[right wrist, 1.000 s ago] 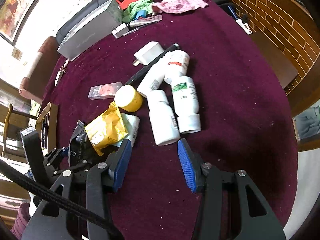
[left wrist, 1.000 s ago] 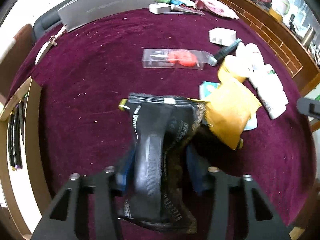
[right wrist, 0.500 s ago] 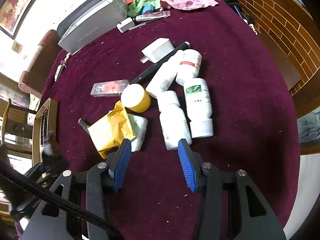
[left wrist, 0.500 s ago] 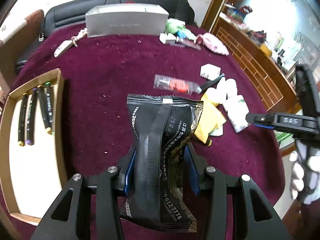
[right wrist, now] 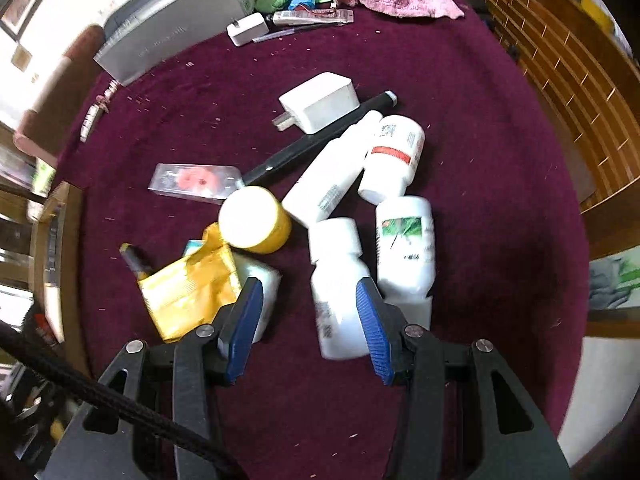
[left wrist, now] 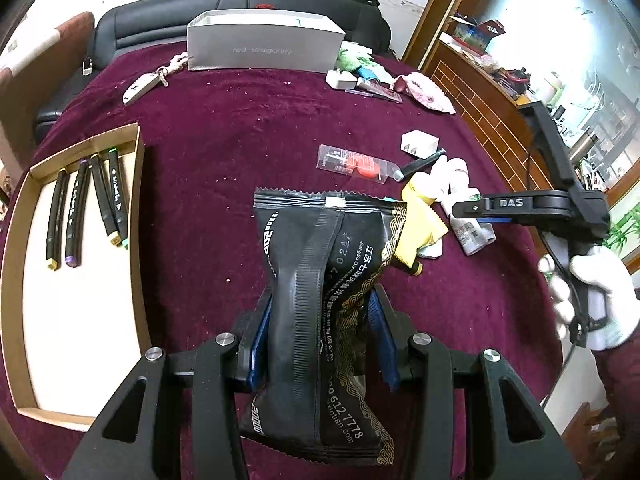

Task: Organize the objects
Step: 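Lift the black snack bag with left tool while right tool grasps white bottle, then carry the black snack bag and white bottle toward the cardboard tray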

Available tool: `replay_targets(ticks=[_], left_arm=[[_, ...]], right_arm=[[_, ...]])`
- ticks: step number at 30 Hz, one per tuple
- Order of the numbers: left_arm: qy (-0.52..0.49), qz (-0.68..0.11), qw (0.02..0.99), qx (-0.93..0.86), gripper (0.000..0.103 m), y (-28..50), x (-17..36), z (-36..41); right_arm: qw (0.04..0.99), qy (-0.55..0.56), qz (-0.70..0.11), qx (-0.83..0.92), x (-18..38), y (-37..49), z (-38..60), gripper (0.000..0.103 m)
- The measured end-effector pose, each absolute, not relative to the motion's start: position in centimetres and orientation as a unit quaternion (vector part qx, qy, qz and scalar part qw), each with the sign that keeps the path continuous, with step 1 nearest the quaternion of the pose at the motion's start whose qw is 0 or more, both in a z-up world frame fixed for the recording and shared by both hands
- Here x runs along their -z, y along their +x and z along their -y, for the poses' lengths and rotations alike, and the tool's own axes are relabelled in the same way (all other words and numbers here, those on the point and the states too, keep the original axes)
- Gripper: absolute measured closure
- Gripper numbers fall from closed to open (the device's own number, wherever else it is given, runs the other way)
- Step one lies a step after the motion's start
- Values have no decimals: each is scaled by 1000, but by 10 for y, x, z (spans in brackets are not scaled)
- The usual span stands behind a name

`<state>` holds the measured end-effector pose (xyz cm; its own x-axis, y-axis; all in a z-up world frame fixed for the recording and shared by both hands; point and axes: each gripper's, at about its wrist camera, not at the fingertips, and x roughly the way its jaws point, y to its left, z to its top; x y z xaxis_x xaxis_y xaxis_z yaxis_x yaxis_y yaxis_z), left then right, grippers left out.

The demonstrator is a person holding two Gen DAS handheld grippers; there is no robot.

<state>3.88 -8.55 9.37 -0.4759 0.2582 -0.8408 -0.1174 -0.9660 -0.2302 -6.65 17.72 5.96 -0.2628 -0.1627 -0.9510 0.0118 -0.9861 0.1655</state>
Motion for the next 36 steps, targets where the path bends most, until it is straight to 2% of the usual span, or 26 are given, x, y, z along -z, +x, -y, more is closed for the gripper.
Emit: replay_targets(ticks=[8, 10, 12, 14, 26, 31, 36], left_arm=[[-502, 87, 105, -854, 64, 43, -91, 98], [-503, 87, 107, -853, 64, 43, -91, 100], [-505, 90, 108, -852, 64, 44, -90, 102], [-506, 94, 109, -850, 64, 44, -88, 104], [-510, 101, 119, -846, 64, 45, -87, 111], [-503, 103, 122, -849, 64, 47, -93, 116], [-500, 106, 118, -851, 64, 51, -98, 129]], right_arm=[[16, 618, 2, 786, -47, -71, -169, 57], [9, 622, -11, 783, -43, -71, -166, 60], [6, 627, -12, 779, -38, -71, -167, 69], [4, 636, -12, 772, -31, -70, -168, 71], [20, 631, 76, 772, -37, -51, -194, 71], [41, 623, 130, 770, -56, -28, -204, 71], [77, 616, 152, 769, -71, -14, -188, 71]])
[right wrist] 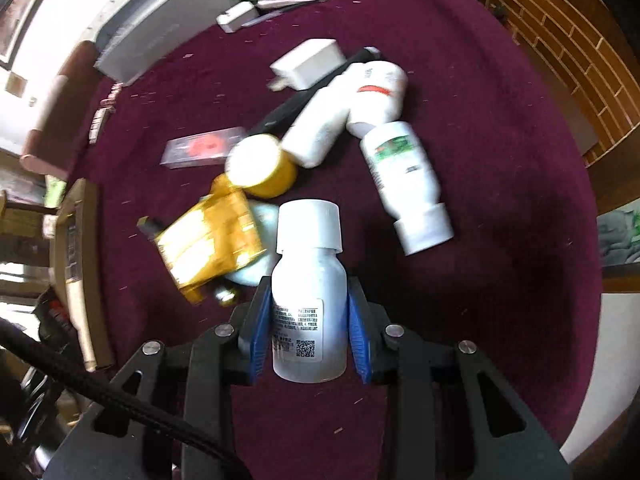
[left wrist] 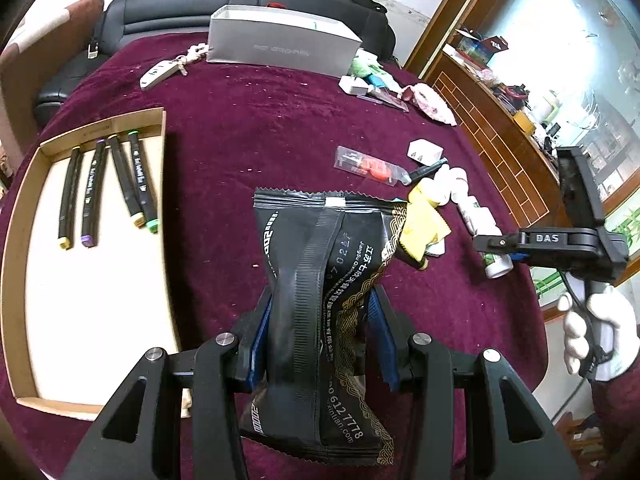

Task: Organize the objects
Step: 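Carry the black snack bag and white bottle toward the cardboard tray, then lower the black snack bag into the tray with left tool while right tool sets the white bottle down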

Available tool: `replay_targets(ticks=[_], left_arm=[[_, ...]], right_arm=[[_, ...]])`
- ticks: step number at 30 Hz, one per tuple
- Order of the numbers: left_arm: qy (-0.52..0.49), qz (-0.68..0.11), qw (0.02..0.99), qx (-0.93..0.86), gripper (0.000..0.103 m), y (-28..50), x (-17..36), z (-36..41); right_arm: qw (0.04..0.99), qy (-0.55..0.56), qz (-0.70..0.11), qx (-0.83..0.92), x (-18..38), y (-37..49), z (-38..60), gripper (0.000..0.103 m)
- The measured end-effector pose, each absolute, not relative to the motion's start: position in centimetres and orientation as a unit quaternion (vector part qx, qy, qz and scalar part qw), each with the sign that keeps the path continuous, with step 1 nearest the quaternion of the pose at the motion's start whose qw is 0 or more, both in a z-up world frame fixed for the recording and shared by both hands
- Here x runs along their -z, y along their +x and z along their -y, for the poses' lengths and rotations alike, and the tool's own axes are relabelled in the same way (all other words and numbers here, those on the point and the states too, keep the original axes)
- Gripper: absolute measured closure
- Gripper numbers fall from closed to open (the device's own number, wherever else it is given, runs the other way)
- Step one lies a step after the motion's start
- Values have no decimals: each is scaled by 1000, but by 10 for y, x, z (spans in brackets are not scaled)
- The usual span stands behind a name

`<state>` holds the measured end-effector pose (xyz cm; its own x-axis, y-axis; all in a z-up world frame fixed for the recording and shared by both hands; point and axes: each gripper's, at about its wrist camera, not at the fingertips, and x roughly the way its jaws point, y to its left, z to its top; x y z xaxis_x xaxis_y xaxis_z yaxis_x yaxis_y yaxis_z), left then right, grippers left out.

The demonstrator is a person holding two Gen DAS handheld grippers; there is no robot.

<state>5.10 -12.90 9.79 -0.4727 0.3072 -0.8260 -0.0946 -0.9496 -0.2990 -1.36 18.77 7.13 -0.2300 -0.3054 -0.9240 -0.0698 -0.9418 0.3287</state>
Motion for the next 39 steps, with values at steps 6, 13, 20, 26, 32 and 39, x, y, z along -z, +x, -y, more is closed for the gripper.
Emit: replay_targets(ticks=[6, 13, 20, 26, 32, 39], left_arm=[[-498, 116, 99, -854, 64, 59, -99, 162], [-486, 147, 58, -860, 64, 65, -107, 233], [-472, 168, 17, -865, 64, 57, -112, 308], [-477, 184, -3, -860, 64, 35, -98, 360], [-490, 176, -9, -853, 64, 0, -75, 387], [-516, 197, -6, -834, 64, -38, -43, 404]], right_arm=[[128, 609, 157, 767, -85, -6, -136, 71], [182, 609, 151, 757, -97, -7, -66, 71], [236, 606, 128, 749, -109, -18, 21, 71], [267, 612, 119, 735, -106, -27, 87, 71], [274, 624, 111, 723, -94, -30, 134, 71], [271, 641, 114, 709, -77, -26, 160, 70]])
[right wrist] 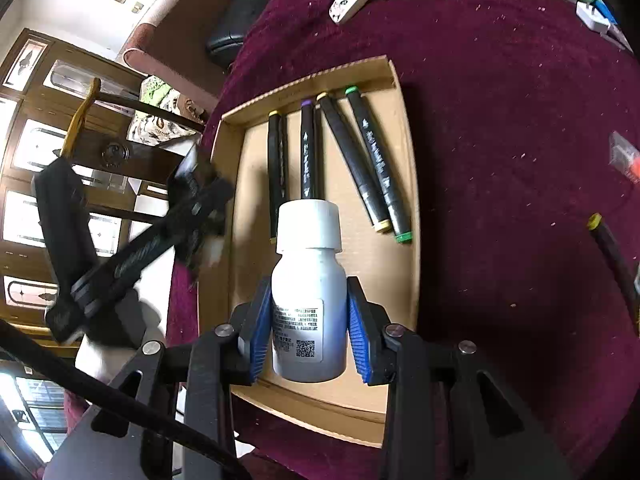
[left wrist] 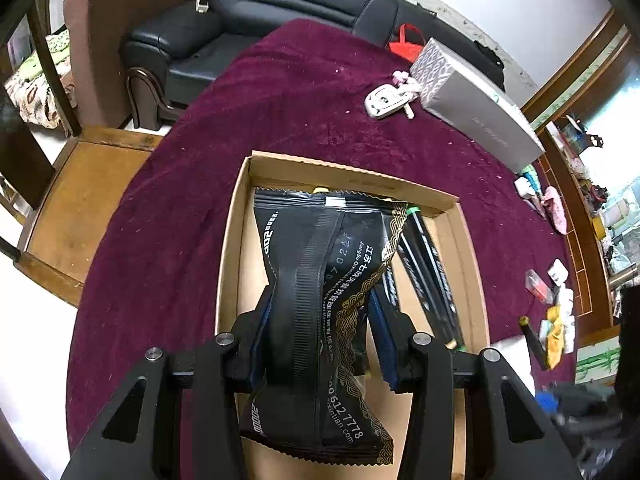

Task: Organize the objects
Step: 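Lower the black snack bag into the tray with left tool while right tool sets the white bottle down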

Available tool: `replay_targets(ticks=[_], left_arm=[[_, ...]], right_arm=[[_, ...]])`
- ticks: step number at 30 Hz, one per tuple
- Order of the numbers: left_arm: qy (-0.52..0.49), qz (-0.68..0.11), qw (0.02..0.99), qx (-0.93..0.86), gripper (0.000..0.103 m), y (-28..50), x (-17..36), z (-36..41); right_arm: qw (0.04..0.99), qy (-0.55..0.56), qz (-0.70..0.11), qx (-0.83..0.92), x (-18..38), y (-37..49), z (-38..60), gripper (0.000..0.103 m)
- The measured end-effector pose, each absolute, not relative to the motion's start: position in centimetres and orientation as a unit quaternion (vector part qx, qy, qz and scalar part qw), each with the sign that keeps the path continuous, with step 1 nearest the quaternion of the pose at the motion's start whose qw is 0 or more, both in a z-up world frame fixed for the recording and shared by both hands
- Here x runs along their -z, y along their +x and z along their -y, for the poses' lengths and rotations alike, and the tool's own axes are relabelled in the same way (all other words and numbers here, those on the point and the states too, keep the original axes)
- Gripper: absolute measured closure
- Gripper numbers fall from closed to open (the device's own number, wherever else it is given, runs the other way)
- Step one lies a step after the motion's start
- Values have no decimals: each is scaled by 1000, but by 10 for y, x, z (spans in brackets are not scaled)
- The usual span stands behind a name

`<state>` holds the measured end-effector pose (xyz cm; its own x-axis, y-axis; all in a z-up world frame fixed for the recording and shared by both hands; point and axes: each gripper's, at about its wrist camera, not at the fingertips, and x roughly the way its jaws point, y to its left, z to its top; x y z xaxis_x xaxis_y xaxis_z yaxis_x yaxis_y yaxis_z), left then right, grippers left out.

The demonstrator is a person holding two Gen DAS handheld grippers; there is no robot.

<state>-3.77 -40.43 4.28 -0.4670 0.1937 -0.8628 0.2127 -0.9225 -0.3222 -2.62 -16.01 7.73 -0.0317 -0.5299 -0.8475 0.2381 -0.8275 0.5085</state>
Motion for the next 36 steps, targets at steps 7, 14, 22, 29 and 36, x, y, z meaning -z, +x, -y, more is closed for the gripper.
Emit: replay_targets(ticks=[7, 14, 22, 29, 36], left_arm=[[535, -196, 31, 821, 63, -58, -25, 408], [534, -180, 49, 825, 62, -65, -22, 406], [536, -182, 67, 821, 60, -69, -22, 408], [567, -197, 87, 795, 59, -72, -23, 408], [568, -223, 88, 788, 60, -71, -27, 413]], right_arm=[[265, 647, 114, 706, -70, -24, 165, 70], [262, 653, 116, 701, -63, -25, 167, 70], [262, 657, 117, 697, -57, -29, 165, 70], [263, 660, 114, 694, -53, -30, 166, 70], [261, 666, 112, 690, -43, -33, 170, 70]])
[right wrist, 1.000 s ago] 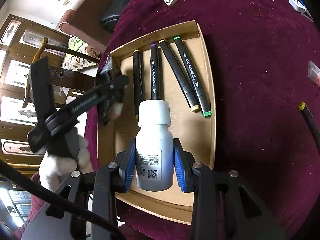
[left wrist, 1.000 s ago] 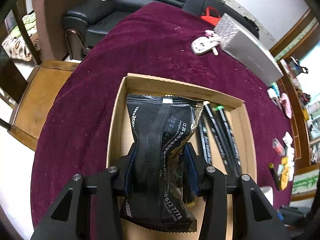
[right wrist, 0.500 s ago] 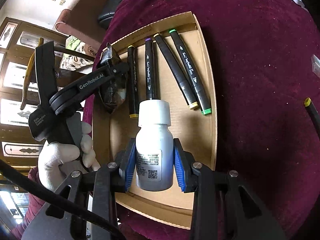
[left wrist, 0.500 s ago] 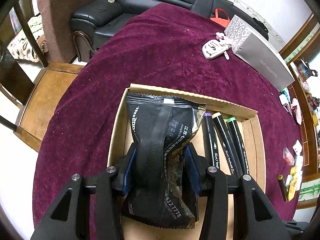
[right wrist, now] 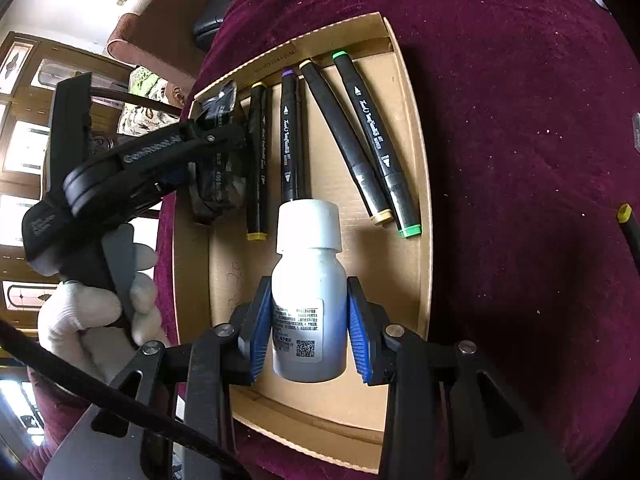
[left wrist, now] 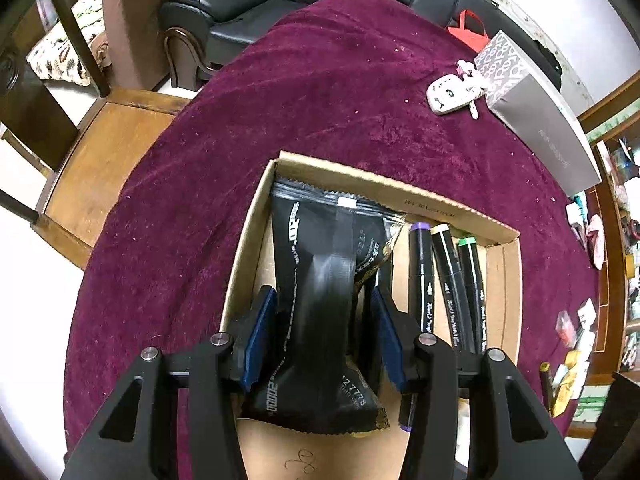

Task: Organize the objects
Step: 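Lower the black snack bag into the tray with left tool while right tool sets the white bottle down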

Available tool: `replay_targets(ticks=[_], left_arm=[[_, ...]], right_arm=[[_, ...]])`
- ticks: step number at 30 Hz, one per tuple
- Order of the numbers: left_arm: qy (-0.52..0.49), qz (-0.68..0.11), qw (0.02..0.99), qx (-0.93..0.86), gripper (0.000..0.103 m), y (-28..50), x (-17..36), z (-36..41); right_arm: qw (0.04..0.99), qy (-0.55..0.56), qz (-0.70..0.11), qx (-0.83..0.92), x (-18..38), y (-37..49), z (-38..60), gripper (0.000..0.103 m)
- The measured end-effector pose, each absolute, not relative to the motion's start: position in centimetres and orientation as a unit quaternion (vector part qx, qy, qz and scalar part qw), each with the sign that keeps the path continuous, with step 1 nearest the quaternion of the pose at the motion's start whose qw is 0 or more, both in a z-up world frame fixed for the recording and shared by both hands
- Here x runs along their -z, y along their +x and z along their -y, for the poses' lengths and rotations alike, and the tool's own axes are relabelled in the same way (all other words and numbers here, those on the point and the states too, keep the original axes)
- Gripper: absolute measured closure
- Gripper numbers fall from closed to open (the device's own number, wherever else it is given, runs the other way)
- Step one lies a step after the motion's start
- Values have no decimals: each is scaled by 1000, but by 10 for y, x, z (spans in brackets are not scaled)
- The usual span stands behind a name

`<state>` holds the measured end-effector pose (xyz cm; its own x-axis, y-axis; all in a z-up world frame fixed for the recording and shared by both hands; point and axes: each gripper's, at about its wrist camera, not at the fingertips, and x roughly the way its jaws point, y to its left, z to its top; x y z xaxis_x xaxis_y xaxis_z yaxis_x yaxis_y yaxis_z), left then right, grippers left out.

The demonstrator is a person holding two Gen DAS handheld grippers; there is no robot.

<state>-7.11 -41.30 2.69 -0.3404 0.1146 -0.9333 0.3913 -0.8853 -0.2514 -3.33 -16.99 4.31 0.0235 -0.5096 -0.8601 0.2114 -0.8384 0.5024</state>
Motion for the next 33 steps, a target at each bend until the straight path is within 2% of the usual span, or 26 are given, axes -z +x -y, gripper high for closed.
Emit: replay_targets(ticks=[14, 25, 33], left_arm=[[489, -283, 62, 823, 60, -39, -86, 440], [477, -289, 51, 829, 59, 11, -89, 448], [486, -314, 71, 813, 59, 36, -73, 462]], right_arm=[[242, 664, 66, 705, -29, -44, 187, 70], [225, 642, 6, 733, -33, -44, 199, 70], [219, 638, -6, 738, -36, -42, 197, 70]])
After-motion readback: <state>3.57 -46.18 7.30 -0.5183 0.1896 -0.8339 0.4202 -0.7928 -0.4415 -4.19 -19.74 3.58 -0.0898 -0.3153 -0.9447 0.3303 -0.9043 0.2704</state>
